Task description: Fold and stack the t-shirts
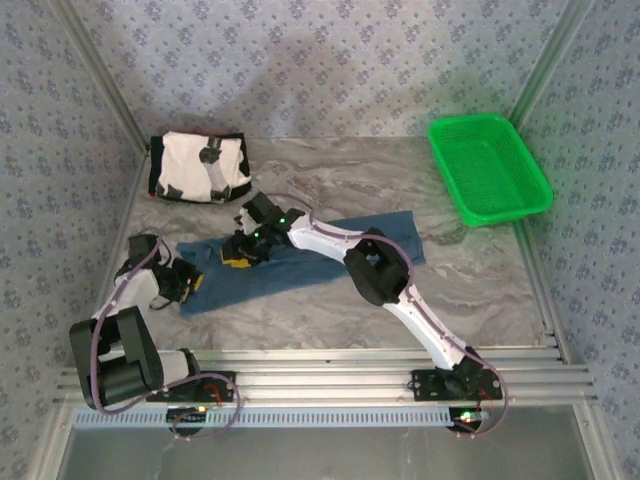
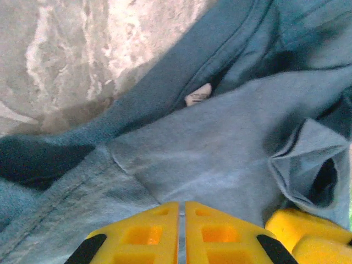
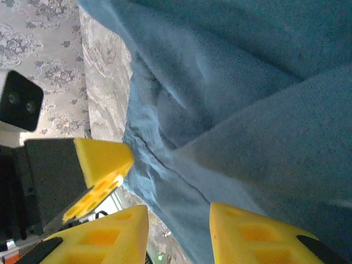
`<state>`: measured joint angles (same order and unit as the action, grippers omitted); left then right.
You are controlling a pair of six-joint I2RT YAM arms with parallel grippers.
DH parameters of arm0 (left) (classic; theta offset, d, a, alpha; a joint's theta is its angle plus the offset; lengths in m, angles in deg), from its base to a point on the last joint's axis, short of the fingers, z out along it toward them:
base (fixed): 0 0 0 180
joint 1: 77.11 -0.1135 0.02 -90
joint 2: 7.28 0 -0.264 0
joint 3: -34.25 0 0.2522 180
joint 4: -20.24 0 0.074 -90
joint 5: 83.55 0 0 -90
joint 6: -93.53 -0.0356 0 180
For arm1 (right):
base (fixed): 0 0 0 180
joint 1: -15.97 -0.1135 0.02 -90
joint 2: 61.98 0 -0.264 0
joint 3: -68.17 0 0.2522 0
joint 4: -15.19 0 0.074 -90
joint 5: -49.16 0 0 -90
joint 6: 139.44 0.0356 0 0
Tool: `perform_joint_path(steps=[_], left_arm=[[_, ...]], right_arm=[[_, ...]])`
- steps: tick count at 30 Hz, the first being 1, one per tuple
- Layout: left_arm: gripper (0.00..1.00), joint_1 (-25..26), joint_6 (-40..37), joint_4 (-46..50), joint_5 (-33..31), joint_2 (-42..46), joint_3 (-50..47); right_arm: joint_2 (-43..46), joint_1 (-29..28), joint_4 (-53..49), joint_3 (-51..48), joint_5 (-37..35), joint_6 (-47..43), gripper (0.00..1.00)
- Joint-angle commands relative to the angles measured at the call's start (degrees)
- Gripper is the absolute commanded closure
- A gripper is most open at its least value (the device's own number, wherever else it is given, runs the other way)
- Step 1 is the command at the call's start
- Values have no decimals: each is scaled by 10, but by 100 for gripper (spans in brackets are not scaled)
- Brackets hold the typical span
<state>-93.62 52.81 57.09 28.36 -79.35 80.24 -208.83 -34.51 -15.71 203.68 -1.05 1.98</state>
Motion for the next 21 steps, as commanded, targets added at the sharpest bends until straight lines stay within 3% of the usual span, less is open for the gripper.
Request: perform_joint_path(steps=[1,9,16,21], left_arm=[[90,-5,-20,-6,6,4,-24],[91,-10,-55,7,-16,-26,-72],[93,-29,-77,5,-19,-72,-77],[93,-38,-91,32,-20,-56,-72]], right_arm=[[-39,22,76,12,-47,70,61],[-72,71,230,33,-141,198,57],[-121,100,238,101,-157,255,55],[-66,124,290,17,-163,255,54]])
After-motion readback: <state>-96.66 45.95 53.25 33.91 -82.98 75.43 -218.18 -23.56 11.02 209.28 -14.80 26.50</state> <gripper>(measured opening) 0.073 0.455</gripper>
